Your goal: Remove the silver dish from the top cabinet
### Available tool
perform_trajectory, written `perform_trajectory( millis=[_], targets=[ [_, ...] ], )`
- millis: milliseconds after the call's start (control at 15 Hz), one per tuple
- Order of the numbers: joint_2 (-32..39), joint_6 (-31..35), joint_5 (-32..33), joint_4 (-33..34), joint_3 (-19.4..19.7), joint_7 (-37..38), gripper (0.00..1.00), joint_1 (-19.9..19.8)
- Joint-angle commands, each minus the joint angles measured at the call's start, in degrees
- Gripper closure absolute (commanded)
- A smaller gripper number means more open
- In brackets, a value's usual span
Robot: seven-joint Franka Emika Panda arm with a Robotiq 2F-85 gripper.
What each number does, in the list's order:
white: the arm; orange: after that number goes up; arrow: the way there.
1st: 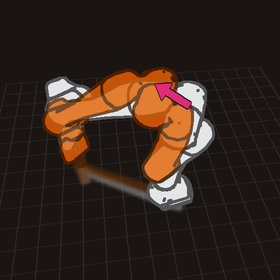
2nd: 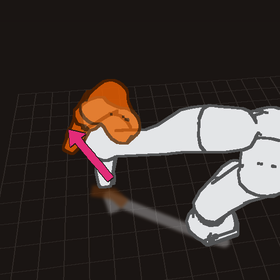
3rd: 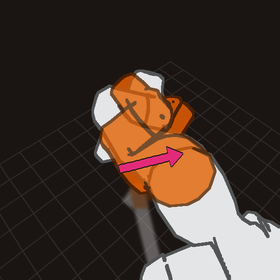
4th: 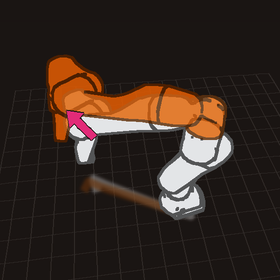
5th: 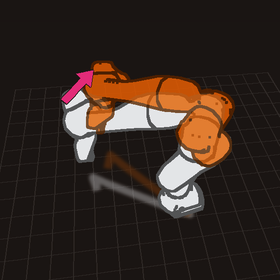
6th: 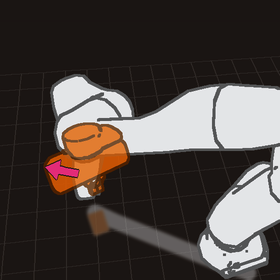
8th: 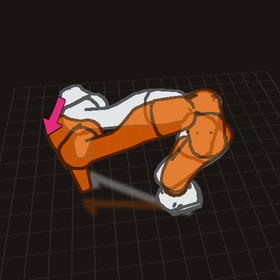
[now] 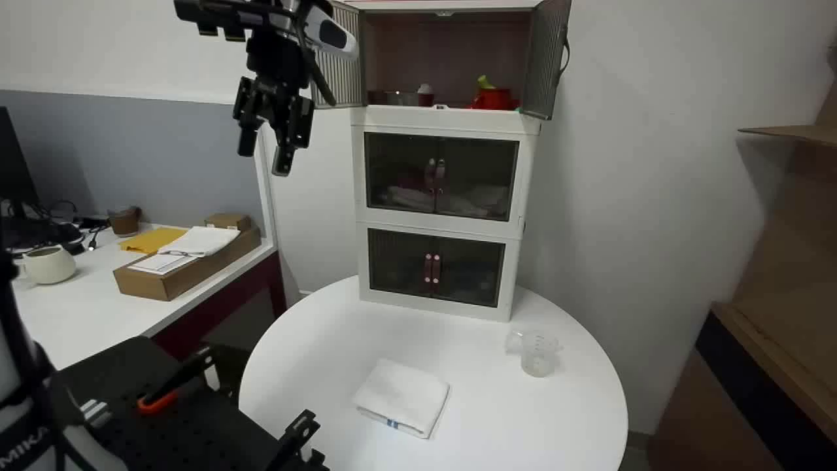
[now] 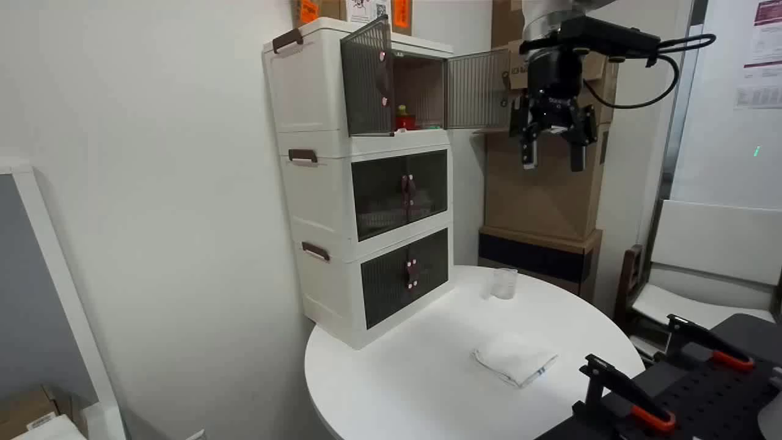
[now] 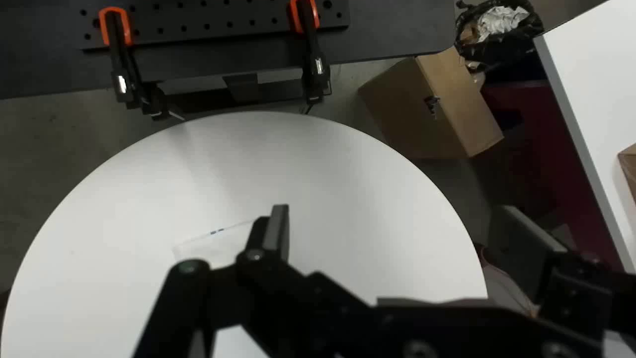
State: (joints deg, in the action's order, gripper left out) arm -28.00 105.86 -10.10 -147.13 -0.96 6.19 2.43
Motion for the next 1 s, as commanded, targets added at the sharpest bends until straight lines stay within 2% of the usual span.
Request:
perform_trajectory(
  millis=[0, 467, 667, 933],
  targets=[
    [0.01, -0.11, -0.16, 0.07, -0.43, -0.18, 0.00, -0.48],
    [0.01, -0.11, -0.16, 0.07, -0.43, -0.18, 0.00, -0.48],
    [0.94, 5.77, 2.35, 2.12, -0.19, 0.17, 0.00, -2.31],
    [5.61, 17.46, 5.86, 8.47, 2.14, -1.35, 0.00, -5.53]
  ],
)
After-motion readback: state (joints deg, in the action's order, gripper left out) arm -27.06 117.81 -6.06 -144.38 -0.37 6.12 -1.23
